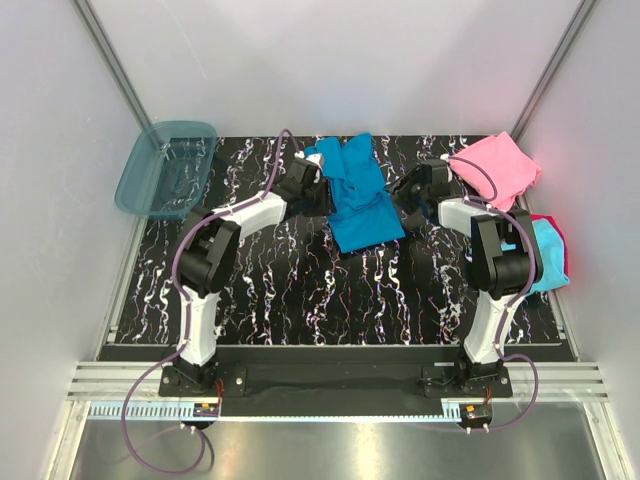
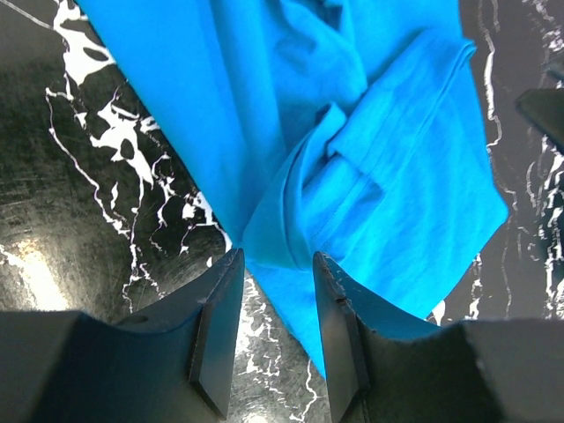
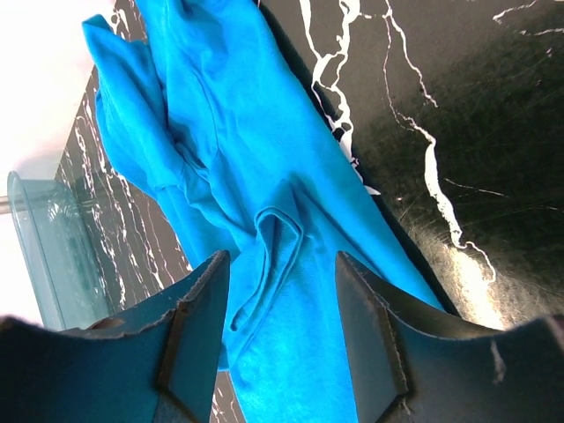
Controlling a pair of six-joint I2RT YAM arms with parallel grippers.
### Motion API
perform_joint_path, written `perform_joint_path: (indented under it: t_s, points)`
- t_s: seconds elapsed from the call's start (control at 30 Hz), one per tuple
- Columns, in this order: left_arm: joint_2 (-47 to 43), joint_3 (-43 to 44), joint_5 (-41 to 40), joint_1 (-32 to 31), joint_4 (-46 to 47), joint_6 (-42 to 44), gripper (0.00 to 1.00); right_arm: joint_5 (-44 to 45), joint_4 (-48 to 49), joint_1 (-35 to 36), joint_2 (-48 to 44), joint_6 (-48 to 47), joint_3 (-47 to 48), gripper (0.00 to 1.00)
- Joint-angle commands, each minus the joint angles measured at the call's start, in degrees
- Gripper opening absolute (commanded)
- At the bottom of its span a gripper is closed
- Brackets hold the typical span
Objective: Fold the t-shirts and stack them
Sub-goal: Fold the tshirt
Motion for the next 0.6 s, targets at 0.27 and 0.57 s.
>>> perform_joint_path:
  t_s: [0.27, 0.57]
  points:
    - [1.1, 1.8, -0.8, 0.4, 0.6, 1.6, 0.41, -1.1, 2.2, -0.6, -3.7, 0.3, -0.5, 0.57]
    - [2.3, 2.4, 2.1, 0.1, 1.7, 1.1, 0.42, -1.5, 2.4, -0.7, -2.9, 0.5, 0.1, 0.57]
